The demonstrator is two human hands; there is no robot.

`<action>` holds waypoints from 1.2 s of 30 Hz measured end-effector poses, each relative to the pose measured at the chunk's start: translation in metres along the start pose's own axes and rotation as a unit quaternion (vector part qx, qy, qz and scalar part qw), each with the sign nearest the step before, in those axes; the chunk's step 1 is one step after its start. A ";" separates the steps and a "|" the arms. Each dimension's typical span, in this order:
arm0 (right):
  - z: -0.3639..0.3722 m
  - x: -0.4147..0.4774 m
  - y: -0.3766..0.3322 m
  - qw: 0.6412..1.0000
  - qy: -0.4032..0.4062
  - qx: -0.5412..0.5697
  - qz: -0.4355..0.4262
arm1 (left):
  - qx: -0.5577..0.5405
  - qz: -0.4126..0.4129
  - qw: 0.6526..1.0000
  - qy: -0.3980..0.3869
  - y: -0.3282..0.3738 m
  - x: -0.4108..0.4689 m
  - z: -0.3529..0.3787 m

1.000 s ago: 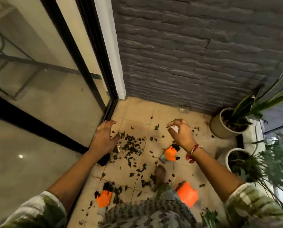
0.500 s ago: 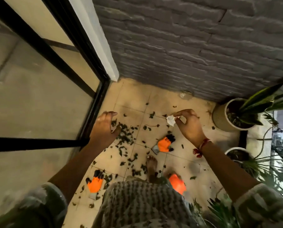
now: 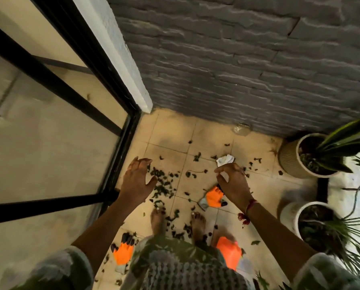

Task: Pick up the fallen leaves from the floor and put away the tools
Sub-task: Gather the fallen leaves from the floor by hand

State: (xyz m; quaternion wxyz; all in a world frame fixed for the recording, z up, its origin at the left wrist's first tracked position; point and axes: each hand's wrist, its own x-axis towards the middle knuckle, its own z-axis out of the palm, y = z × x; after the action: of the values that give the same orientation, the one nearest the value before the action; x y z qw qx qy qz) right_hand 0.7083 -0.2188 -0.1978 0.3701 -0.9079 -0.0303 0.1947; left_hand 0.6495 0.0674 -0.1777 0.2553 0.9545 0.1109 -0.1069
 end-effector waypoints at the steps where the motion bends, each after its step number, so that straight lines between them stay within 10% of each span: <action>1: 0.004 0.001 0.001 1.000 0.006 -0.003 0.004 | 0.005 0.003 1.000 -0.005 -0.005 0.005 0.002; 21: 0.215 0.122 0.086 0.998 0.060 -0.016 0.023 | 0.041 0.040 0.996 -0.065 -0.191 0.124 0.185; 30: 0.374 0.228 0.174 0.981 -0.024 -0.139 -0.136 | 0.043 0.009 0.998 -0.052 -0.323 0.169 0.333; 36: 0.486 0.298 0.171 0.912 -0.138 -0.224 -0.315 | -0.022 -0.176 0.983 0.041 -0.423 0.187 0.375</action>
State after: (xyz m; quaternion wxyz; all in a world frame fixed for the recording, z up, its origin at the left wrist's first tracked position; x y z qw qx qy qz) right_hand 0.7854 0.0375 -0.7300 0.1916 -0.8742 -0.4084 0.1796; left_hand 0.6597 0.2621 -0.7403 0.2486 0.9179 0.2894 -0.1087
